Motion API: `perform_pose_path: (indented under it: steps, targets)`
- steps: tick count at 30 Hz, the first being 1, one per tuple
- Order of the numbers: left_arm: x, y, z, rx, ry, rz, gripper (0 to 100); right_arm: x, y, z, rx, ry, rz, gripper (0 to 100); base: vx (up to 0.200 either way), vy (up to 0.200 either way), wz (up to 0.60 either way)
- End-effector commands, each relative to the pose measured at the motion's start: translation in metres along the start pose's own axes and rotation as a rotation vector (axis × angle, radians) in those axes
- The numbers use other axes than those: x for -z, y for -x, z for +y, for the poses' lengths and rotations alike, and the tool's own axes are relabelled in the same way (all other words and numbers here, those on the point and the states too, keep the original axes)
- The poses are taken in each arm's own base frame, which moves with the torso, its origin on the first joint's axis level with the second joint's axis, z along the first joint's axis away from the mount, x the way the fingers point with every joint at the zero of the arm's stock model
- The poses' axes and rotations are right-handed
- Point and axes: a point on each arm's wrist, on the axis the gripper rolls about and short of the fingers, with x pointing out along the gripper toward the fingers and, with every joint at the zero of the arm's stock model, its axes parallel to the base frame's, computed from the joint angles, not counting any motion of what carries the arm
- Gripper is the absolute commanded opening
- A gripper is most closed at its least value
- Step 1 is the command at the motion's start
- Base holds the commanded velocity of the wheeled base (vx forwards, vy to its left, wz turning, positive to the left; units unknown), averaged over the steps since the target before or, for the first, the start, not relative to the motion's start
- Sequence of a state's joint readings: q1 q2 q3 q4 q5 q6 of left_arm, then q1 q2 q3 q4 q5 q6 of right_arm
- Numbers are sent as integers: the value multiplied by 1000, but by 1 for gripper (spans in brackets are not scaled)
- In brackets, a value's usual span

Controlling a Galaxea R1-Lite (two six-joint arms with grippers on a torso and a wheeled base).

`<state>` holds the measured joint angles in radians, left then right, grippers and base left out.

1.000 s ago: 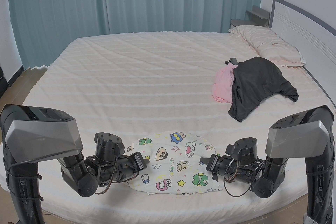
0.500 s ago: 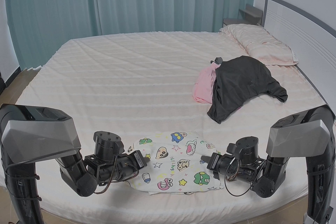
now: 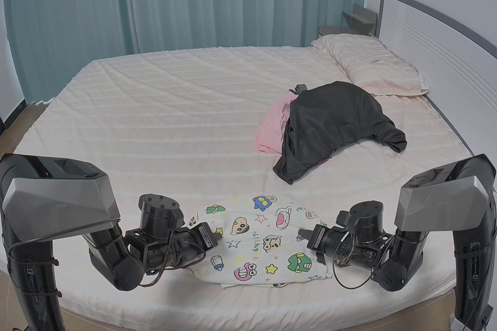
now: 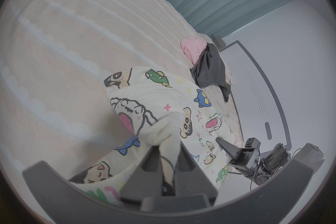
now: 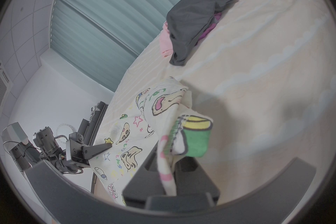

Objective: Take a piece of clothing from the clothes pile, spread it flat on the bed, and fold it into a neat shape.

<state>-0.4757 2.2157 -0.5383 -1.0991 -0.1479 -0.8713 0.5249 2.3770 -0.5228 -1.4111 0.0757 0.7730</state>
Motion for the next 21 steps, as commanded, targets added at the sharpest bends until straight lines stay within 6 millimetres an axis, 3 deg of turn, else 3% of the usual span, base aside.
perform_pose_path:
  steps: [1,8,17,18,21]
  targets:
    - [0,-1,1,-3,1,1,0,-1,0,0,2,-1,-4,0,0,-200,0]
    - [1,-1,1,-3,-2,3,0,-1,0,-1,10,0,-14,0,0,-200,0]
    - [2,0,5,-44,3,-24,0,2,0,-3,22,1,-4,0,0,0,0]
    - [3,2,7,-47,2,-16,100,2,0,-3,23,1,-3,100,0,0,0]
    - [10,8,14,-64,-6,-12,100,0,3,-4,29,-3,-7,100,0,0,0]
